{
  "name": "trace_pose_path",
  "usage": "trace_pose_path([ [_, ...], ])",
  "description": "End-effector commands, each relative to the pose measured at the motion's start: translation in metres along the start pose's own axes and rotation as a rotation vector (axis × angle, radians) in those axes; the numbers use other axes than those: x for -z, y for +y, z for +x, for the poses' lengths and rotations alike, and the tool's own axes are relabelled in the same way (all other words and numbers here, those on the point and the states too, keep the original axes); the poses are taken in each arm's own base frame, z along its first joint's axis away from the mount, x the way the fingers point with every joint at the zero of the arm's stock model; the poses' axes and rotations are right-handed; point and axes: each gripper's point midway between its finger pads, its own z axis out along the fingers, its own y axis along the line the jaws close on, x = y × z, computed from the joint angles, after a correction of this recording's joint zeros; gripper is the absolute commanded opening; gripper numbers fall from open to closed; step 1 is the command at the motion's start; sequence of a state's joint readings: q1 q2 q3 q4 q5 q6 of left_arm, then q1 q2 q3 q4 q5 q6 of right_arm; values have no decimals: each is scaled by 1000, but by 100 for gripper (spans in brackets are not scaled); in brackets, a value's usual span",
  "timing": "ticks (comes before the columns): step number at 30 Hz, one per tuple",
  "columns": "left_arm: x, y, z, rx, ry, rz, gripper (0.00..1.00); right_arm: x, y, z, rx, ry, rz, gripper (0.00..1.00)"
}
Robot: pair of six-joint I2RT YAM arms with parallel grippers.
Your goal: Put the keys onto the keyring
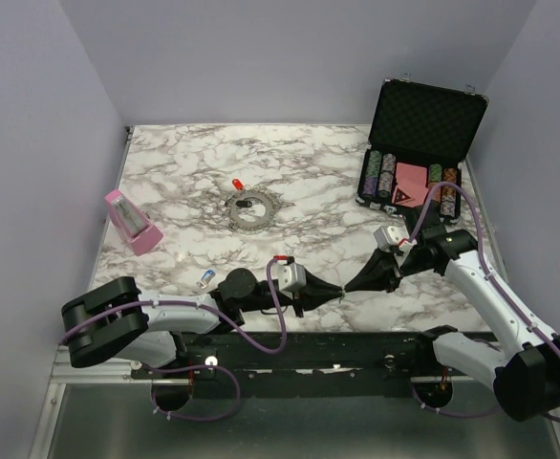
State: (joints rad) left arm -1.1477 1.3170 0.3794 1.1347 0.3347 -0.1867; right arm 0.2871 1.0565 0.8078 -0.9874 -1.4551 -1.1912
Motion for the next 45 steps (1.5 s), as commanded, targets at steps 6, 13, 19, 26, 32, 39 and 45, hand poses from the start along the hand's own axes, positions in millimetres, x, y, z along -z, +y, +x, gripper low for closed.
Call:
trace_pose_path([
  [6,-7,-8,-12,6,-32,46,17,-2,4,-4,-2,-34,-15,2],
  [13,-4,-8,-6,3,6,43,0,-2,5,-3,-7,-32,-15,11],
  [19,6,-1,5,11,131,-20,0,-1,5,-3,-7,-18,-10,37],
  [26,15,4,11,25,262,-64,0,0,5,-2,-11,0,-5,40],
  [32,22,7,17,39,330,-96,0,0,0,2,-39,16,10,39],
  [39,38,16,41,143,313,-195,5,13,-29,25,-126,144,188,46],
  [45,52,28,47,257,266,-330,46,44,-36,80,-165,431,322,55],
])
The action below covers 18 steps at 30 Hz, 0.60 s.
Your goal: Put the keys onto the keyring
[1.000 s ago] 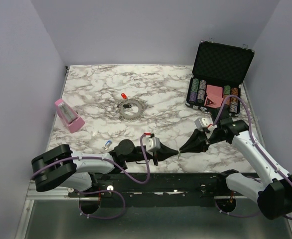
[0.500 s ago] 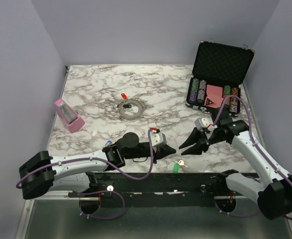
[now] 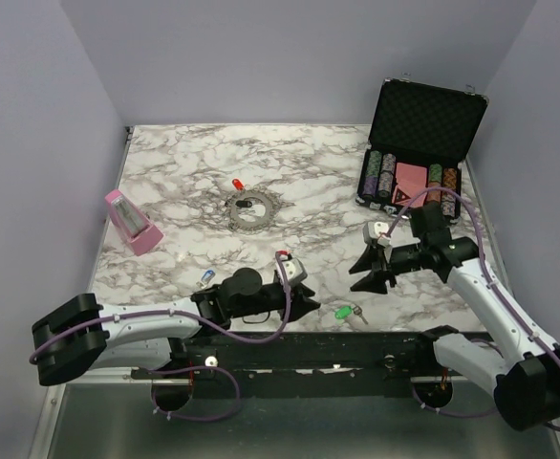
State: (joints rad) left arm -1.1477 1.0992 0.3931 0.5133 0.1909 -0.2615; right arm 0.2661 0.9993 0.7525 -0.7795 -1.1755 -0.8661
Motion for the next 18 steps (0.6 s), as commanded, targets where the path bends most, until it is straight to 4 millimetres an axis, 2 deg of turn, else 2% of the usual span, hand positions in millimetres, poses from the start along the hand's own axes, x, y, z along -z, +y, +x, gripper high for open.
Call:
trace_pose_path([
  [1,8,17,-10,117,-81,-124,51,16,-15,55,-38,262,116,55],
  [6,26,29,-15,161,-122,-215,82,20,14,111,-64,427,-55,54],
  [8,34,29,-17,175,-150,-216,98,19,17,120,-57,443,-105,54],
  [10,39,29,-18,183,-162,-213,99,16,12,119,-34,436,-120,54],
  [13,47,29,-14,198,-166,-218,99,9,-8,114,-42,418,-96,55],
  [18,62,32,-12,242,-196,-249,99,-2,-23,125,-190,457,-96,53],
])
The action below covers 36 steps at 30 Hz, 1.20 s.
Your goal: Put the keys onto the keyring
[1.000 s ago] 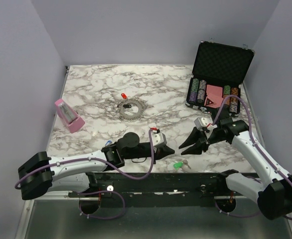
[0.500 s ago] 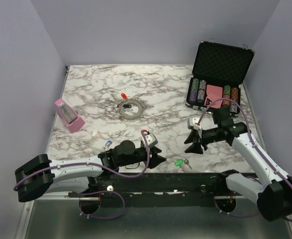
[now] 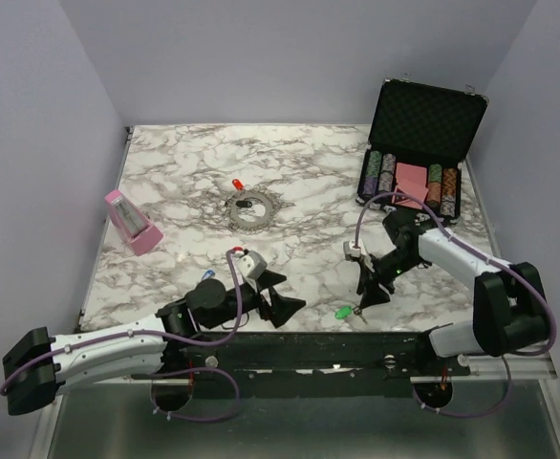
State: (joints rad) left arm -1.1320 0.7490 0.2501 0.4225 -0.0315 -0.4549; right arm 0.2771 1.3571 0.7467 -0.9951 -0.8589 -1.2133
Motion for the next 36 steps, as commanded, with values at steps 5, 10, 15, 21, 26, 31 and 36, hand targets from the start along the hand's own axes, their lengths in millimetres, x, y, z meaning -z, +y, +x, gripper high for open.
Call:
trace_pose_path([
  [5,23,23,6,108,-60,-101,99,-18,-28,14,-150,100,24,52],
  [10,31,27,11,131,-81,-104,99,-26,-33,23,-178,140,18,51],
  [15,33,29,17,141,-72,-105,99,-34,-25,24,-161,162,-35,47],
  [21,33,29,18,138,-69,-103,99,-39,-24,28,-156,184,-47,43],
  [26,33,28,18,138,-68,-99,99,-41,-24,33,-167,206,-53,37],
  [31,33,28,19,133,-63,-100,99,-41,-22,33,-159,206,-60,29],
  [36,31,27,18,131,-62,-97,99,-39,-20,24,-143,179,-78,20],
])
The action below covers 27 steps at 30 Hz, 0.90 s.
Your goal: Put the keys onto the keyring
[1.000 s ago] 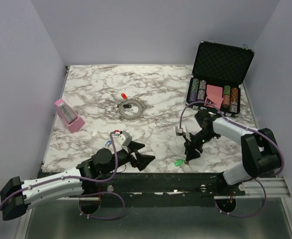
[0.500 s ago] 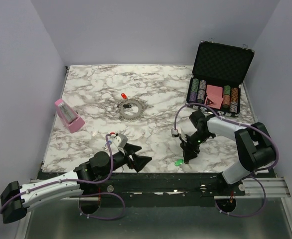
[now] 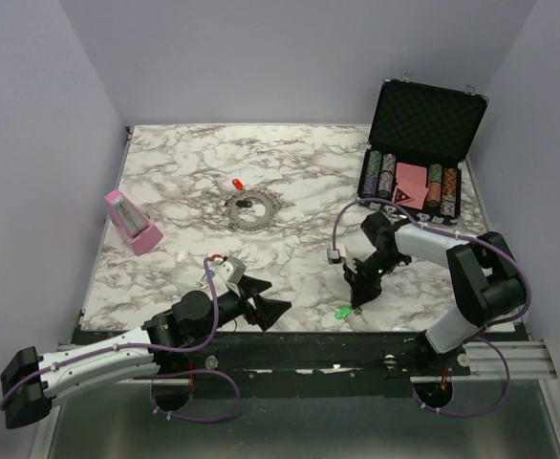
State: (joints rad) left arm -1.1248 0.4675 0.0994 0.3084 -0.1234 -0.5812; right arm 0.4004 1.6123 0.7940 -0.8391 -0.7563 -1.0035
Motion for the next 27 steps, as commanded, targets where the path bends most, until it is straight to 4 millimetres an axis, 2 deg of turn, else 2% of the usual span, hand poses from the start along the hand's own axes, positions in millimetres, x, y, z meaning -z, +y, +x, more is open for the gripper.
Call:
trace_pose_path([
  [1,-1,4,0,3,-3,-17,99,0,1,2,24,25,-13,18],
  [5,-2,3,-1,3,-4,-15,99,0,2,2,30,22,-21,10],
  [10,-3,1,-4,-3,-2,-16,99,4,8,-8,38,-6,-45,1],
  [16,-5,-4,-10,4,-18,-3,99,22,12,-33,42,-43,-65,0],
  [22,-13,-28,-32,-36,-89,103,96,54,20,-83,208,-212,13,0],
  [27,-32,-50,-52,-186,-106,178,87,82,43,-130,347,-393,27,0],
])
